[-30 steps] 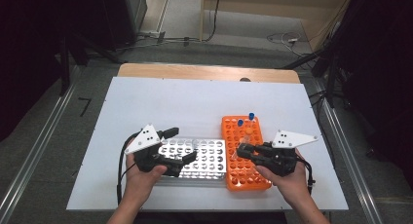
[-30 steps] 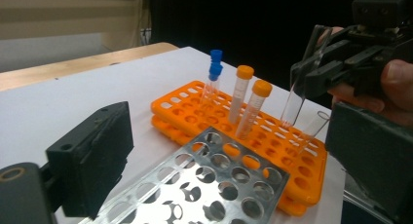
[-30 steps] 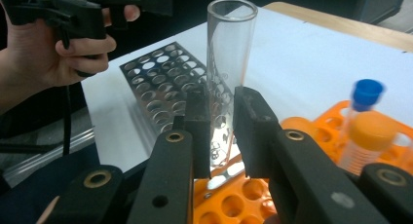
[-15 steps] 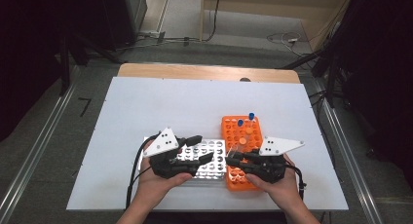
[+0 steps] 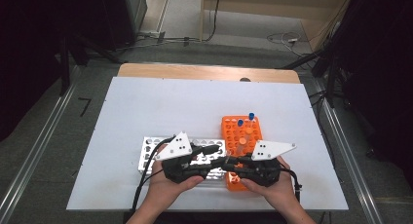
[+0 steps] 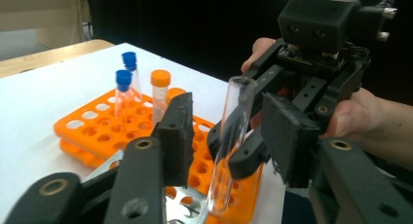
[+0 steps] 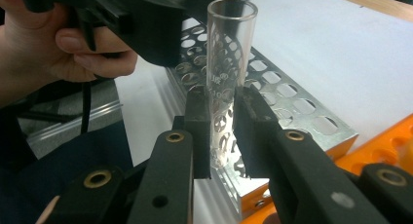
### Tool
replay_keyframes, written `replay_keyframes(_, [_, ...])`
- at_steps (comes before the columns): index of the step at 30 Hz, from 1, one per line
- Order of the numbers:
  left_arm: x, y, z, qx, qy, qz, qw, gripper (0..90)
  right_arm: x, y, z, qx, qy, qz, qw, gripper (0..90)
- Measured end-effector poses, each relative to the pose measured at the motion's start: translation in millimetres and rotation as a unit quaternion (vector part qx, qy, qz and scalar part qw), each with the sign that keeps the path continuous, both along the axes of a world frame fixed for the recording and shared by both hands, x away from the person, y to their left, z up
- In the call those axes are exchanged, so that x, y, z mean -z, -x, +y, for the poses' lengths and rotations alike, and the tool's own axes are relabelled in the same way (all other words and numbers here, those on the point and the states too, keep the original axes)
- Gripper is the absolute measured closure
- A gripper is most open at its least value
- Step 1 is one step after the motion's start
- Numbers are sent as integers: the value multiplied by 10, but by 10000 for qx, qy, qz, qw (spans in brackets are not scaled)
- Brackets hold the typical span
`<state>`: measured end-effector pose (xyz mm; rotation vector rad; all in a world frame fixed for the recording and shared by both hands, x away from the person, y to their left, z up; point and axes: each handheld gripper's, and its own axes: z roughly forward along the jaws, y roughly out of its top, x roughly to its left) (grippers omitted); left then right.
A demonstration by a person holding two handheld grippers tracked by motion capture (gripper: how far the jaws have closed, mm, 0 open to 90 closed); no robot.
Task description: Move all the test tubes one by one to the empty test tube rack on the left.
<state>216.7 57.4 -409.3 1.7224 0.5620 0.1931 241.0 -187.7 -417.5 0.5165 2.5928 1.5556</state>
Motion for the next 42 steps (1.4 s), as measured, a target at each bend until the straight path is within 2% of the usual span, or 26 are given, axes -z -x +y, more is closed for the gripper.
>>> replay_keyframes(4, [-11, -12, -58, 98, -45, 7, 9999, 693, -3, 18, 18, -42, 10, -39, 10000, 738])
replay_keyframes(12, [-11, -26, -98, 216, -192, -64, 9996, 755, 0, 11, 4, -96, -13, -28, 9999, 737])
replay_keyframes(18, [-25, -59, -66, 197, -26, -33, 9998, 768, -5, -1, -23, -77, -132, -34, 9999, 728])
replay_keyframes(19, [-30, -65, -58, 167, -1, -43, 9999, 769, -13, -1, -34, -66, -157, -58, 9998, 710])
replay_keyframes(20, [-35, -76, -45, 120, 6, -60, 9999, 769, -40, 0, -69, 41, -223, -92, 9997, 596])
replay_keyframes(23, [-36, -130, 15, -19, 80, -44, 10000, 769, -76, -13, -129, 38, -340, -113, 9994, 560])
replay_keyframes(25, [-27, -193, 75, -209, 125, -34, 9997, 769, -139, -29, -234, 112, -509, -168, 9985, 484])
replay_keyframes(26, [-27, -193, 75, -209, 125, -34, 9997, 770, -139, -29, -234, 112, -509, -168, 9985, 484])
replay_keyframes(28, [-21, -230, 106, -349, 131, -68, 9993, 769, -173, -45, -300, 166, -561, -156, 9982, 412])
replay_keyframes(29, [-18, -249, 117, -416, 130, -89, 9990, 769, -195, -61, -360, 196, -569, -112, 9981, 338])
replay_keyframes(32, [-2, -309, 138, -569, 150, -124, 9982, 769, -209, -74, -456, 283, -622, -83, 9976, 265])
replay_keyframes(35, [18, -365, 135, -653, 120, -134, 9977, 770, -212, -82, -520, 361, -628, -66, 9974, 214])
replay_keyframes(37, [31, -405, 124, -720, 107, -152, 9972, 770, -202, -96, -612, 461, -665, -24, 9967, 103])
replay_keyframes(38, [35, -426, 118, -743, 135, -149, 9970, 770, -202, -96, -612, 461, -665, -24, 9967, 103])
replay_keyframes(40, [34, -467, 102, -781, 166, -159, 9967, 770, -186, -103, -669, 487, -668, 8, 9966, 26])
replay_keyframes(42, [31, -501, 73, -795, 203, -163, 9965, 770, -165, -107, -726, 503, -637, 29, 9967, 0])
